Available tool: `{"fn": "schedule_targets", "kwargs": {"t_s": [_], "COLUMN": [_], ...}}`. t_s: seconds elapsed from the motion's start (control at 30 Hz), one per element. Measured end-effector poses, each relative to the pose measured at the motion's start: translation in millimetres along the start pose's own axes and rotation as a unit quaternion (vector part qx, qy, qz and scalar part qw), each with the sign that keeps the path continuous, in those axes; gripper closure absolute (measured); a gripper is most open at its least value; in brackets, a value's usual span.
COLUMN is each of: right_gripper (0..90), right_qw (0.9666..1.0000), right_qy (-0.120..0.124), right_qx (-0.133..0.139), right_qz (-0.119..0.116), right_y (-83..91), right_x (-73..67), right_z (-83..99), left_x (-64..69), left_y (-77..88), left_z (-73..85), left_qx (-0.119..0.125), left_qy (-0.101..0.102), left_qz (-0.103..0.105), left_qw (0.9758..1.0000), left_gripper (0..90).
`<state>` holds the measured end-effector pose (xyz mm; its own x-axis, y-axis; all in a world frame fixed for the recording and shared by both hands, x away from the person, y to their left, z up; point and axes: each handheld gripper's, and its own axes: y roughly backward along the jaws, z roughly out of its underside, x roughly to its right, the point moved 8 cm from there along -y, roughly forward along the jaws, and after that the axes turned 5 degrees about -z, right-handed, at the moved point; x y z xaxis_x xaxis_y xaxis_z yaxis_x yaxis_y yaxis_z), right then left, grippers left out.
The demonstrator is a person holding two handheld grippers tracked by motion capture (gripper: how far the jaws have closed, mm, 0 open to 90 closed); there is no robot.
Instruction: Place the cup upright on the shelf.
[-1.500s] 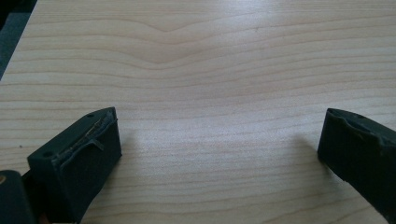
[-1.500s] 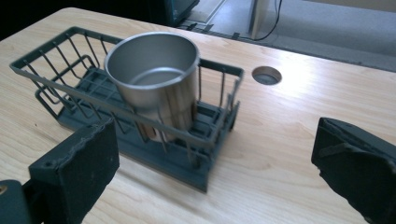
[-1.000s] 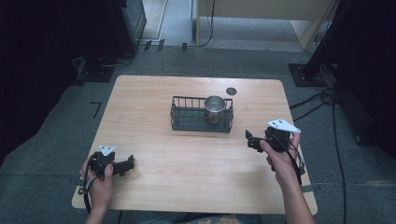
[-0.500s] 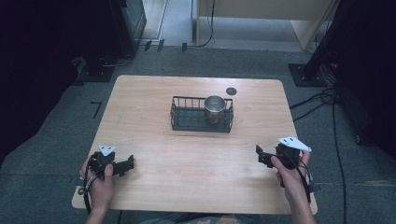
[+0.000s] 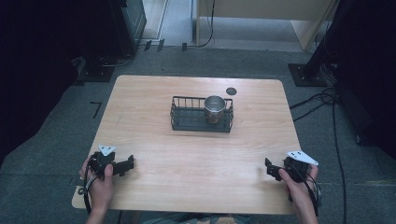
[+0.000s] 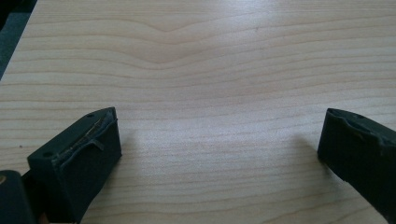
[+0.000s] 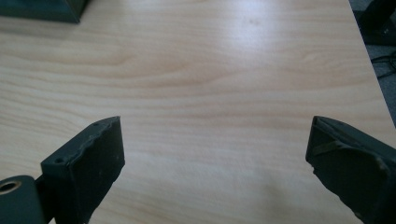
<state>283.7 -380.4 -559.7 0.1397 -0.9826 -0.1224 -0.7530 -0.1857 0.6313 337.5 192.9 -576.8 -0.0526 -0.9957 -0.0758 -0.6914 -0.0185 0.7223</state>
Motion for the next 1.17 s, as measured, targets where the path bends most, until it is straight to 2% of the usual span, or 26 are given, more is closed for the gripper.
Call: {"fn": "schedule_targets", "kwargs": {"t_s": [0.13,0.33,0.57,1.17], "right_gripper": [4.5,4.3,0.0,0.0], "right_qw": [0.9998,0.9994,0.9988,0.9988], "right_qy": [-0.007,-0.002,-0.004,-0.004], "right_qx": [-0.014,-0.030,-0.040,-0.040], "right_qz": [0.009,0.019,0.028,0.029], "right_y": [0.3,1.8,9.1,11.3], "right_x": [6.4,10.4,15.5,17.6], "right_z": [14.5,29.5,37.5,39.1], "left_x": [0.0,0.0,0.0,0.0], "left_y": [0.0,0.0,0.0,0.0], "left_z": [0.0,0.0,0.1,0.0], "left_qx": [0.000,0.000,0.000,0.000], "left_qy": [0.000,0.000,0.000,0.000], "left_qz": [0.000,0.000,0.000,0.000], "left_qw": [1.0000,1.0000,1.0000,1.0000], "left_gripper": [0.0,0.0,0.0,0.0]}}
